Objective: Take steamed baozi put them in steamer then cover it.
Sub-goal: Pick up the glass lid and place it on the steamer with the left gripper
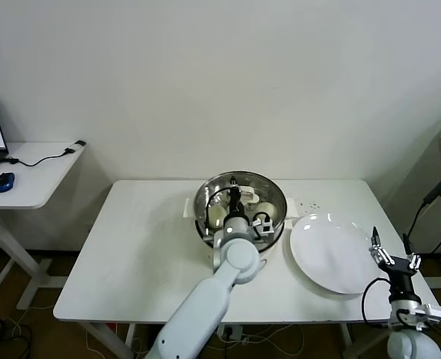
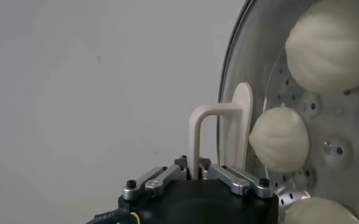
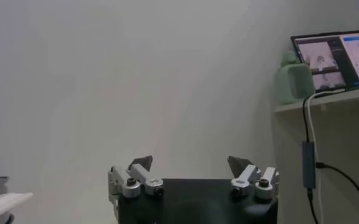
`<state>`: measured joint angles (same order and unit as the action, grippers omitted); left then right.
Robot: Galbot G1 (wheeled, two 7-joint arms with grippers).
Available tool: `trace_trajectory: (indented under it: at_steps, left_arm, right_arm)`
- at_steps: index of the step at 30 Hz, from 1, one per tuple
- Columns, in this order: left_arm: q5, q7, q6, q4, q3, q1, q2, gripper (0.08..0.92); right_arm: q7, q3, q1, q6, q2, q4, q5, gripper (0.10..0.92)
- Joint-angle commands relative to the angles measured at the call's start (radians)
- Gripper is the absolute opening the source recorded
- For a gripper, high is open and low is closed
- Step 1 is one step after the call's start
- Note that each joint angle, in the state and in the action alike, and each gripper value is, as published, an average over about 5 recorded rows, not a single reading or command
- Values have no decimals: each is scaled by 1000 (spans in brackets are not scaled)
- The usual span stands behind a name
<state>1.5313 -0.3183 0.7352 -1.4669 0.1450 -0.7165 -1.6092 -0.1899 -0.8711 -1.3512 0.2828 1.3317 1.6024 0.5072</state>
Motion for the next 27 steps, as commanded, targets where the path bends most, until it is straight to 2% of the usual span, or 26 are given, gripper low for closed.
trace_trajectory:
  at_steps: [1,6,9,27]
  left_arm:
    - [9,-9,19,1,4,-2,-49,169]
    - [4,3,16,-9,7,-4,-49,169]
    - [3,1,9,-23,9,-10,-49,208]
    - [-23,-35,7,-165,50,-89,-49,724]
  right_arm:
    - [0,0,-1,1,0,-1,1,823]
    - [0,0,-2,2,0,-1,1,823]
    - [0,0,-1,1,0,0,1,823]
    - [0,-2,2,5,-3,-8,4,823]
